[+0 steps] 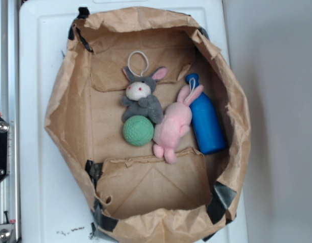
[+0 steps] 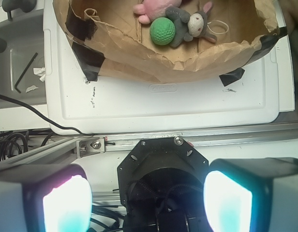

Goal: Grab the green ball.

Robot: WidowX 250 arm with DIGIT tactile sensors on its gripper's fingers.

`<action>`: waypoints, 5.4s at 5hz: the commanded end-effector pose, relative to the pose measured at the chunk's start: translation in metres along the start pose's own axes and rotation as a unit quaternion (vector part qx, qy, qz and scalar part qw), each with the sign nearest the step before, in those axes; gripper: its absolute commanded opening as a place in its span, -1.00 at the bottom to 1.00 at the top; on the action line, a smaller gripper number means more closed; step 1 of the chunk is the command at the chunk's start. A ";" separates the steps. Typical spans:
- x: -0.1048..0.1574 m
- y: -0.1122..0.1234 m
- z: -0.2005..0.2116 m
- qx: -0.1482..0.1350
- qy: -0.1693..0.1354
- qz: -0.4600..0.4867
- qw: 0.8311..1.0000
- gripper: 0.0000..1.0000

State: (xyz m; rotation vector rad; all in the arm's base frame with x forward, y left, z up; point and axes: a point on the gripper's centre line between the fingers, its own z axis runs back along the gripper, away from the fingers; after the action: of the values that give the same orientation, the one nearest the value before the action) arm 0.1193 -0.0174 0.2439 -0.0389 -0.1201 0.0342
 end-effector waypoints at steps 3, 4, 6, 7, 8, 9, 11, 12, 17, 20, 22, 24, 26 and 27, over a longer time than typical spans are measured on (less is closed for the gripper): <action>0.076 0.051 -0.018 0.008 -0.025 0.074 0.997 1.00; 0.082 0.070 -0.031 0.022 -0.037 0.066 0.997 1.00; 0.087 0.071 -0.041 0.024 -0.026 0.068 0.997 1.00; 0.087 0.071 -0.041 0.024 -0.026 0.068 0.997 1.00; 0.087 0.071 -0.041 0.024 -0.026 0.068 0.997 1.00; 0.087 0.071 -0.041 0.024 -0.026 0.068 0.997 1.00; 0.121 0.078 -0.093 0.093 -0.008 0.104 0.990 1.00; 0.131 0.087 -0.107 0.099 -0.012 0.120 0.988 1.00; 0.137 0.032 -0.178 0.110 -0.061 0.081 0.989 1.00; 0.151 0.011 -0.157 0.075 -0.068 0.077 0.992 1.00; 0.160 0.018 -0.188 0.107 -0.058 0.073 0.990 1.00; 0.156 0.034 -0.219 0.158 -0.032 0.061 0.985 1.00; 0.153 0.041 -0.208 0.164 -0.051 0.059 0.983 -1.00; 0.153 0.041 -0.200 0.160 -0.061 0.062 0.983 -1.00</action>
State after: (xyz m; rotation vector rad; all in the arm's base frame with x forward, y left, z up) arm 0.2908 0.0191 0.0469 0.2865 -0.1914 0.1709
